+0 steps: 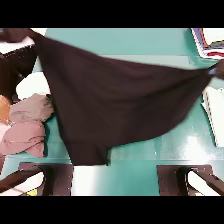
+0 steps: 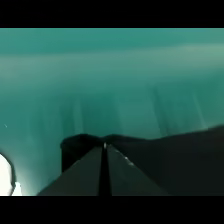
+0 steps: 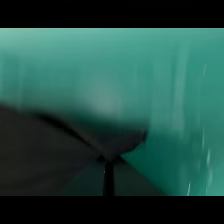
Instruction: Fold the shirts.
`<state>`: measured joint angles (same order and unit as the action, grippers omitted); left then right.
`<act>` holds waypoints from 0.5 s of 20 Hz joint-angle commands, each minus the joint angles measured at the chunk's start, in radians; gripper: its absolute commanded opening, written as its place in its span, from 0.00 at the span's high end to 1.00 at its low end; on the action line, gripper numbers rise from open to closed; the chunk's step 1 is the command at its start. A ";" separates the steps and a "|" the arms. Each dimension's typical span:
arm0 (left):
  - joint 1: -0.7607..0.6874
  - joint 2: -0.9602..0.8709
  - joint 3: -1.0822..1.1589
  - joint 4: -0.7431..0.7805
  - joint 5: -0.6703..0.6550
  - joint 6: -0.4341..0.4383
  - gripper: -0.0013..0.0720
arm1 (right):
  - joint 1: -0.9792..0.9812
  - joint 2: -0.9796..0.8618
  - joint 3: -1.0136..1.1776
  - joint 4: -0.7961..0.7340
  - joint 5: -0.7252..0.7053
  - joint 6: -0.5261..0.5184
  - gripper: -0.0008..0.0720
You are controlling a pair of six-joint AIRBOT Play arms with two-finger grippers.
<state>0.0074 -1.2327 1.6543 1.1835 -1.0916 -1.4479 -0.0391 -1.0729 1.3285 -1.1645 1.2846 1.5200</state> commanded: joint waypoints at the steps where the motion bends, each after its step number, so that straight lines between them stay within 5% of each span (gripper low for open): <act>1: -0.016 -0.257 -0.023 -0.009 0.093 0.034 0.95 | 0.121 -0.210 -0.080 -0.109 -0.088 0.081 0.97; 6: 0.010 -0.385 -0.022 -0.008 0.238 0.032 0.91 | 0.156 -0.442 0.087 -0.104 -0.135 0.085 0.96; 7: 0.023 -0.382 -0.021 -0.011 0.231 0.025 0.55 | 0.150 -0.464 0.126 -0.079 -0.131 0.084 0.79; 8: 0.043 -0.380 -0.011 -0.011 0.195 -0.004 0.24 | 0.135 -0.482 0.166 -0.028 -0.122 0.082 0.45; 10: 0.097 -0.377 0.032 -0.018 0.021 -0.019 0.23 | 0.094 -0.487 0.209 0.117 -0.077 -0.005 0.46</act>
<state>0.0525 -1.5917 1.6535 1.1706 -0.9360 -1.4387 0.0834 -1.5105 1.4639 -1.1854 1.1748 1.5841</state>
